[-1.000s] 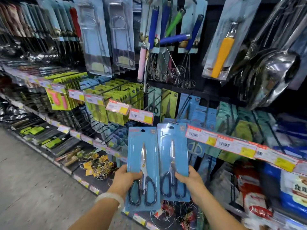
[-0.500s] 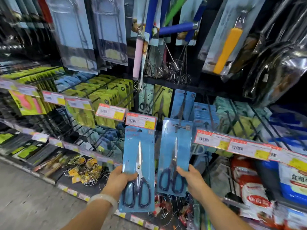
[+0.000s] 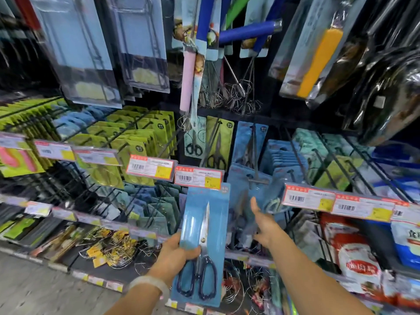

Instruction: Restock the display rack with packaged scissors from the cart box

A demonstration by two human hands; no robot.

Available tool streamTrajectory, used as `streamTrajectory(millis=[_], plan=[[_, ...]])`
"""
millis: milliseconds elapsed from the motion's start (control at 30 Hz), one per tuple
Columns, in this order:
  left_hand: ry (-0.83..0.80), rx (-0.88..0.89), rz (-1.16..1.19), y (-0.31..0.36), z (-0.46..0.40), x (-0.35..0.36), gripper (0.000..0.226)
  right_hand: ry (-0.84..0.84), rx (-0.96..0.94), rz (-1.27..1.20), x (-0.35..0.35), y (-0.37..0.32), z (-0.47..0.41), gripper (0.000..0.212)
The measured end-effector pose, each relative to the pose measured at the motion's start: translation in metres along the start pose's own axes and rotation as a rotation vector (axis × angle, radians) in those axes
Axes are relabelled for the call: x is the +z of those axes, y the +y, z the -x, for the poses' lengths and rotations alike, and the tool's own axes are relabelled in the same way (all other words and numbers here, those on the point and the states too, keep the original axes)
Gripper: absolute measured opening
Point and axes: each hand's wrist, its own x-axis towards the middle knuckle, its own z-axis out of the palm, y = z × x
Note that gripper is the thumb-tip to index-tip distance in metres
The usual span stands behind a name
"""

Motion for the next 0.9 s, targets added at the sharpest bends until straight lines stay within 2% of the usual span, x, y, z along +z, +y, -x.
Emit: streamTrajectory(millis=[67, 100, 133, 200, 300, 367, 400, 500, 667, 900], plan=[[0.009, -0.01, -0.017, -0.002, -0.004, 0.001, 0.035, 0.133, 0.046, 0.113, -0.002, -0.003, 0.002, 0.09], [0.005, -0.009, -0.028, -0.002, -0.006, 0.002, 0.034, 0.149, 0.031, 0.129, -0.005, -0.002, 0.001, 0.085], [-0.005, -0.011, -0.037, -0.002, -0.007, 0.003, 0.034, 0.147, 0.004, 0.143, -0.008, 0.0, 0.002, 0.07], [-0.024, -0.009, -0.062, -0.003, -0.01, 0.007, 0.039, 0.042, -0.05, 0.085, -0.01, 0.004, 0.022, 0.05], [-0.051, 0.012, -0.08, -0.005, -0.014, 0.016, 0.042, -0.262, -0.13, 0.06, -0.012, 0.008, 0.056, 0.038], [-0.083, 0.025, -0.082, -0.006, -0.015, 0.024, 0.039, -0.334, -0.171, 0.166, -0.012, 0.013, 0.074, 0.019], [-0.088, 0.028, -0.076, -0.007, -0.015, 0.028, 0.038, -0.319, -0.198, 0.255, -0.012, 0.016, 0.079, 0.013], [-0.106, 0.031, -0.078, -0.013, -0.013, 0.037, 0.036, -0.26, -0.29, 0.443, -0.011, 0.025, 0.084, 0.023], [-0.117, 0.028, -0.1, -0.023, -0.008, 0.039, 0.039, -0.216, -0.367, 0.526, -0.012, 0.033, 0.088, 0.033], [-0.135, 0.108, -0.147, 0.003, -0.008, 0.061, 0.03, -0.134, -0.435, 0.396, -0.026, 0.02, 0.087, 0.029]])
